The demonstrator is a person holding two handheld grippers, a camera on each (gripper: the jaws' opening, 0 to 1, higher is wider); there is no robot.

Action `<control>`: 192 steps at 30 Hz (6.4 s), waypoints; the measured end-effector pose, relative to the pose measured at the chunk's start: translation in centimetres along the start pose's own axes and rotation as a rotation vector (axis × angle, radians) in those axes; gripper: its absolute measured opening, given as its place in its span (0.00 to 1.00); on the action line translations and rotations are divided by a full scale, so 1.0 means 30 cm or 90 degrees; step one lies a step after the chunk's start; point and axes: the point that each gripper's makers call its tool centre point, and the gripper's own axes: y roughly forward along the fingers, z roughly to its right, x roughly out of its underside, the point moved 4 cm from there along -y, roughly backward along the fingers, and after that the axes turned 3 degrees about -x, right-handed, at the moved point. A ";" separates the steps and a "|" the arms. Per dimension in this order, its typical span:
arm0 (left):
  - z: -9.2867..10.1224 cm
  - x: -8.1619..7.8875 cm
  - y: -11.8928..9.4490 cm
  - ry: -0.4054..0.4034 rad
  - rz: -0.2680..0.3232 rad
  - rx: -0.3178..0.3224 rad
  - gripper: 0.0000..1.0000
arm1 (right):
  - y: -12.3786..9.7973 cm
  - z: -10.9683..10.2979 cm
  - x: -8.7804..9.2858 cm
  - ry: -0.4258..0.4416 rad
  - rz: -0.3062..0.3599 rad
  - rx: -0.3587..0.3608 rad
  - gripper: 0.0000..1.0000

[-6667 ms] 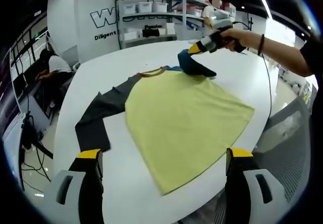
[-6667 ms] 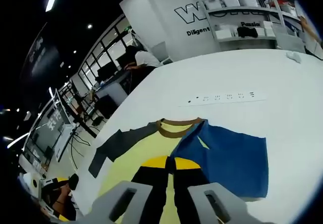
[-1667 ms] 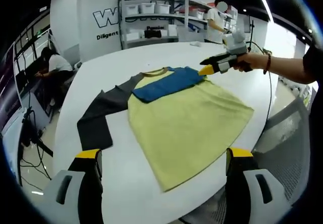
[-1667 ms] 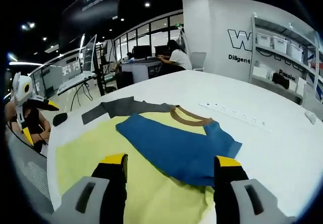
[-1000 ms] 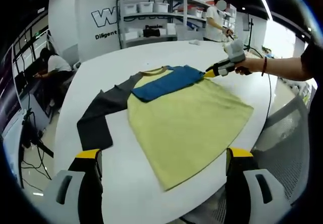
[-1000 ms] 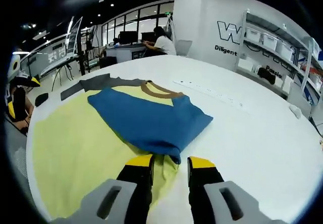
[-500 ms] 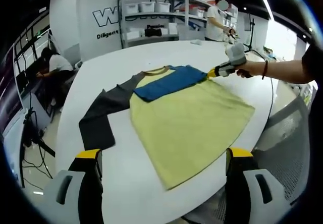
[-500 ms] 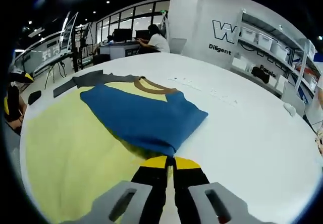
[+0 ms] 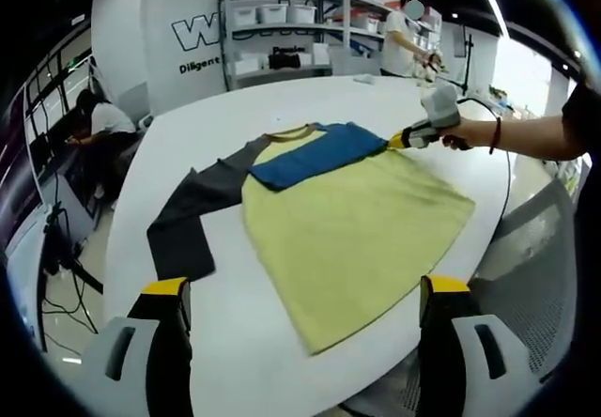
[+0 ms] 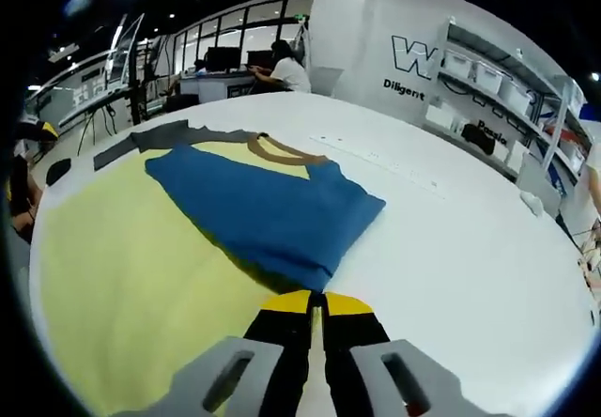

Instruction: Fold the garment on the visible template until the final outline fits inside the template.

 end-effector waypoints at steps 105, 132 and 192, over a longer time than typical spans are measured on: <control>-0.004 0.024 0.015 -0.009 -0.012 -0.003 0.97 | -0.037 0.192 0.098 0.163 -0.042 0.129 0.00; -0.020 0.023 0.019 -0.023 -0.014 -0.018 0.97 | -0.074 0.325 0.145 0.202 -0.060 0.180 0.00; -0.041 -0.014 0.031 -0.023 0.001 -0.049 0.95 | -0.459 0.024 -0.037 0.228 0.087 -0.036 0.96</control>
